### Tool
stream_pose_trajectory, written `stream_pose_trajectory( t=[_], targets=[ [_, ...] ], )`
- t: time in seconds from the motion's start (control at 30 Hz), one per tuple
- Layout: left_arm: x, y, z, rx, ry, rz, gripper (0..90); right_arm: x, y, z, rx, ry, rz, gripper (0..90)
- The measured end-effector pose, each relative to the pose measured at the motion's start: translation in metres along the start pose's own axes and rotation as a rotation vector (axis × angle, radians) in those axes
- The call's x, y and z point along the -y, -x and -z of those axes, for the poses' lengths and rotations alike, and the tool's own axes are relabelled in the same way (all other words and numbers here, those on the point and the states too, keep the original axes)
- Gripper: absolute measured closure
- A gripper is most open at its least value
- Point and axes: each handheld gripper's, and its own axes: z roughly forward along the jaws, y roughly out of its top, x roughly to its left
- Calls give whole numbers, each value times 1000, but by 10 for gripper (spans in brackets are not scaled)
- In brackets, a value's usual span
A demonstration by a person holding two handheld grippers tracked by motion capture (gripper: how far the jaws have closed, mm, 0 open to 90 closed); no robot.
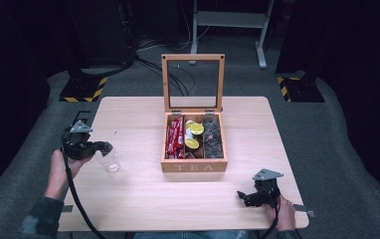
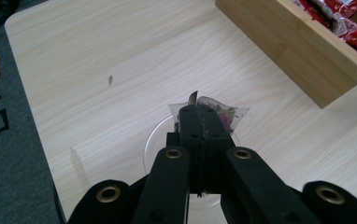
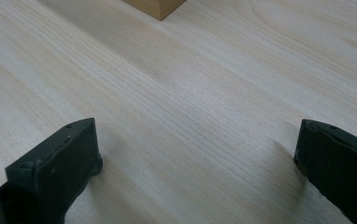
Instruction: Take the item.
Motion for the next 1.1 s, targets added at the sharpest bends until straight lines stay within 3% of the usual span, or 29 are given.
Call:
stream_pose_trajectory(
  t=[0.3, 0.57, 0.63, 0.77, 0.97, 1.0, 1.1],
  targets=[
    [13, -2, -15, 14, -38, 24, 896, 0, 0, 0, 0, 0, 0, 0],
    [17, 1, -25, 10, -68, 10, 882, 0, 0, 0, 0, 1, 0, 0],
    [18, 1, -26, 16, -67, 13, 843, 0, 0, 0, 0, 0, 0, 0],
    [18, 2, -23, 21, -57, 31, 705, 0, 0, 0, 0, 0, 0, 0],
    [21, 7, -12, 13, -4, 60, 327, 0, 0, 0, 0, 0, 0, 0],
    [22, 8, -9, 18, 2, 62, 231, 0, 0, 0, 0, 1, 0, 0],
    [26, 15, -2, 5, 41, 70, 158, 0, 0, 0, 1, 3, 0, 0]
  ],
)
